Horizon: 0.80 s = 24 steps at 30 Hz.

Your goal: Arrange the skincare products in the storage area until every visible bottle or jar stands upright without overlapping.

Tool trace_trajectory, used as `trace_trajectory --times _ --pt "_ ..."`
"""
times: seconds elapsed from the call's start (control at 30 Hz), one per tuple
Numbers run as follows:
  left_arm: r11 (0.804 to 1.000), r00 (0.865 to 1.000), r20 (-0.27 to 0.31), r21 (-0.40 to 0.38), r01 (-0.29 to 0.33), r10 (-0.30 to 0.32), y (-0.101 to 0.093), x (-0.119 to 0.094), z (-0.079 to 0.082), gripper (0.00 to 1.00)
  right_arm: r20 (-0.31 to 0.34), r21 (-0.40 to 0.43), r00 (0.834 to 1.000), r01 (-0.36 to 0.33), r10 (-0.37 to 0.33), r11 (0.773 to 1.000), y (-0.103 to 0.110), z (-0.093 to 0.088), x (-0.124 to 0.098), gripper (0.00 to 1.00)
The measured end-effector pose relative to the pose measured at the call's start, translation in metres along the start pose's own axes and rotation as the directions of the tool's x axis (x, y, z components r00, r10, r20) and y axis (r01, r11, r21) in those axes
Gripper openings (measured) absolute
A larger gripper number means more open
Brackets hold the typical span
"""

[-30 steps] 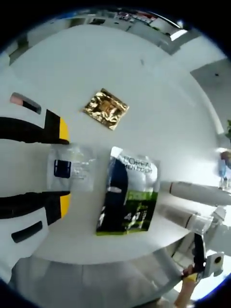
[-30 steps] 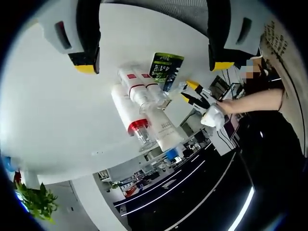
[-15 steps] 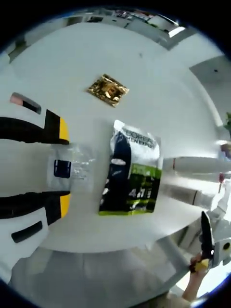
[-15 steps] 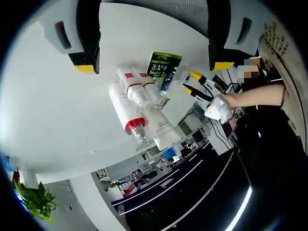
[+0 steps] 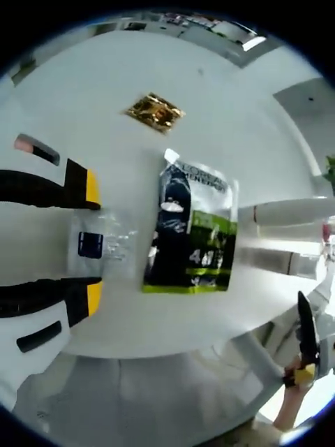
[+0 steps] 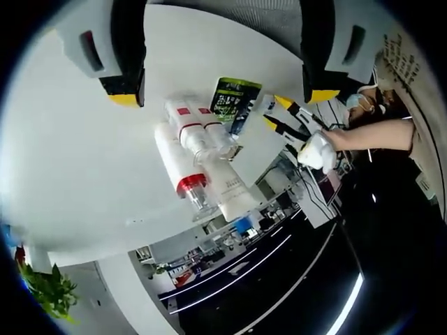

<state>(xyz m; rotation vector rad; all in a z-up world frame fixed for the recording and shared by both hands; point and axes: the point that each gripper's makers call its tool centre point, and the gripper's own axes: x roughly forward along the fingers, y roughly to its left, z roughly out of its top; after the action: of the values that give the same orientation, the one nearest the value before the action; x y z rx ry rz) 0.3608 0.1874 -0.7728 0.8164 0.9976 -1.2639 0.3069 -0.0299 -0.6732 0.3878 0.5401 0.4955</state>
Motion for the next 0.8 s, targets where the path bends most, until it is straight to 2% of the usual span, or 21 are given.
trace_trajectory --times 0.37,0.8 --pt "1.0 1.0 0.004 0.005 0.004 -0.004 -0.0063 0.0048 0.0033 0.36 -0.01 -0.005 1.0 -0.002 0.002 1.0 0.0012 -0.0013 0.0003 0.93" --pt "1.0 1.0 -0.009 0.011 -0.002 0.002 -0.0075 0.0061 0.0001 0.37 -0.014 -0.006 1.0 -0.003 0.002 1.0 0.0011 -0.002 0.0003 0.93"
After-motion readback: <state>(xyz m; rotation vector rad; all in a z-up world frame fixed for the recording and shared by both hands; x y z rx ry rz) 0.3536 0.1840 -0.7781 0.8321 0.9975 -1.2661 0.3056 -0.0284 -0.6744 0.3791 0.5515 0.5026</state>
